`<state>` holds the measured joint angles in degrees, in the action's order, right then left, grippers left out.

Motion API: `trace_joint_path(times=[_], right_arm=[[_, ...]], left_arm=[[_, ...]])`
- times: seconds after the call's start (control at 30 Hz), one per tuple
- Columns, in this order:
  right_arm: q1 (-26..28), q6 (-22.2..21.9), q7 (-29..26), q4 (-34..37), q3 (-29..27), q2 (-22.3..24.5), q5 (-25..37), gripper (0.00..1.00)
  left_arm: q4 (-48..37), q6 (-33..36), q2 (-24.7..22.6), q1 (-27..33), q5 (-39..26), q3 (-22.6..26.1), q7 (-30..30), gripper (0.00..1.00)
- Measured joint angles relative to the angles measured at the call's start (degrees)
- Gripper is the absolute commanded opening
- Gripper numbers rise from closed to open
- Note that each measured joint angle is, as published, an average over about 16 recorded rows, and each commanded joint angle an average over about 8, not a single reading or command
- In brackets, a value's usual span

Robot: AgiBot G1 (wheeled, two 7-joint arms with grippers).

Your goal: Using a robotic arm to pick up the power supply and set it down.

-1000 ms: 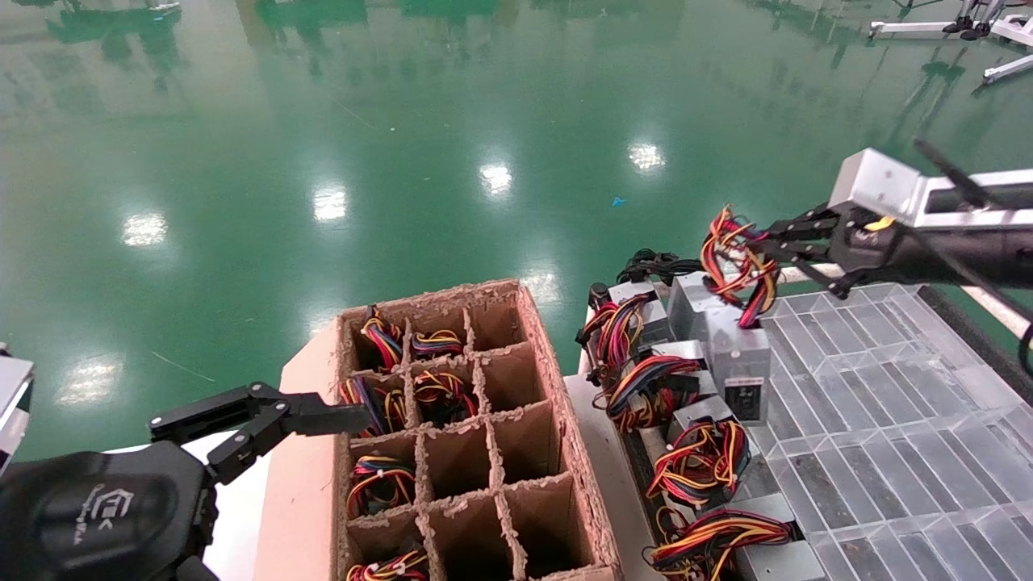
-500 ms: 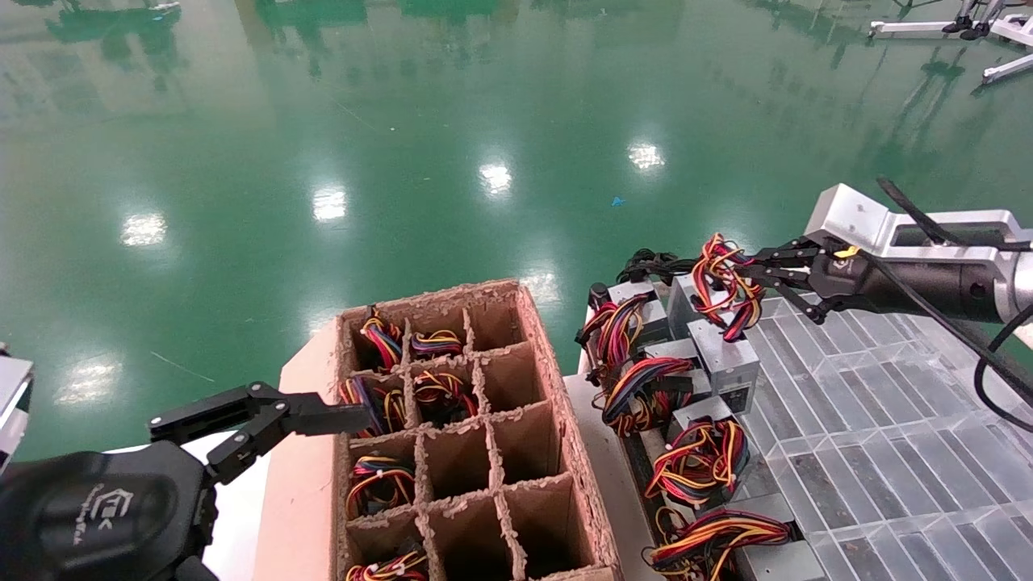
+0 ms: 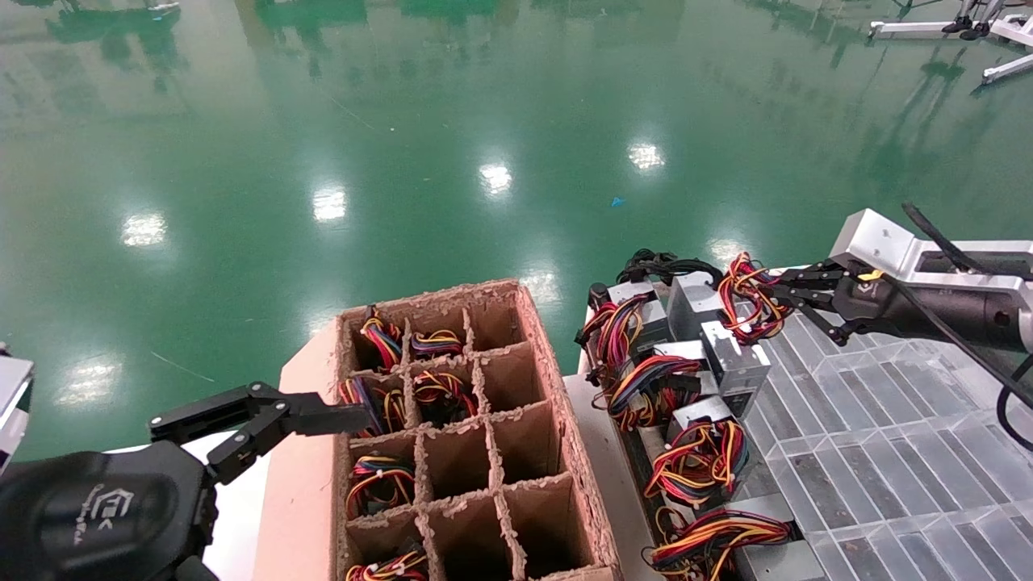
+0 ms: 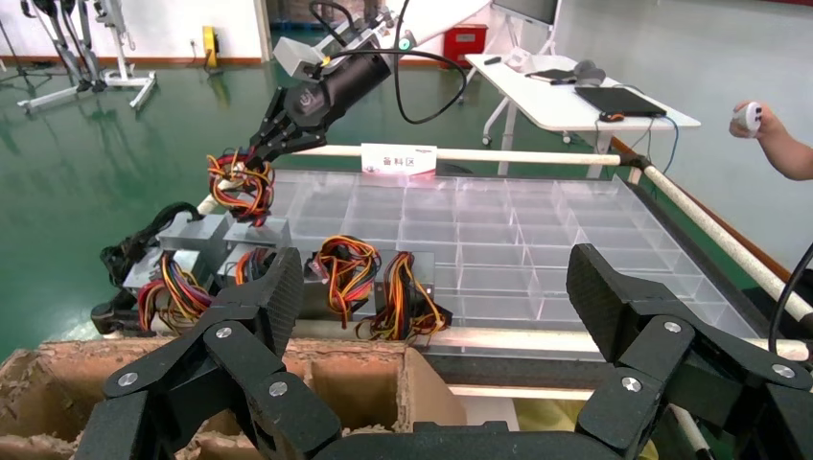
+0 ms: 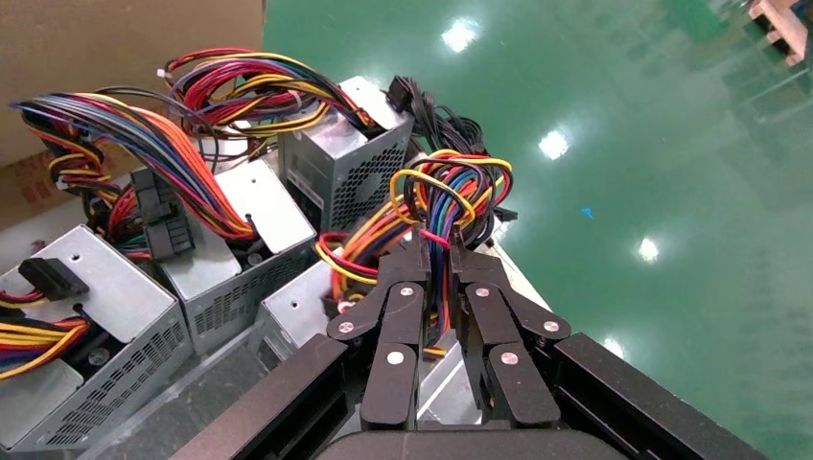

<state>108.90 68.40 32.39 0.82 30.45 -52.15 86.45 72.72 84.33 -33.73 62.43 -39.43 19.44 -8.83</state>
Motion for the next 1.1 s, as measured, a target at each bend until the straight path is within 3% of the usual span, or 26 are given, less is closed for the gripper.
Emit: trace_joint_path(times=[0.57,1.1], right_arm=[[0.32,0.53,-0.37,0.02,0.05,0.17,0.08,1.00],[1.14,9.30,-9.47,0.32,-1.37,1.67,-2.65,1.00]], left_arm=[[-0.01,0.00,0.00,0.00,0.01,0.00,0.00,1.00],[-0.04,-0.01,0.00,0.00,0.01,0.01,0.02,1.00]])
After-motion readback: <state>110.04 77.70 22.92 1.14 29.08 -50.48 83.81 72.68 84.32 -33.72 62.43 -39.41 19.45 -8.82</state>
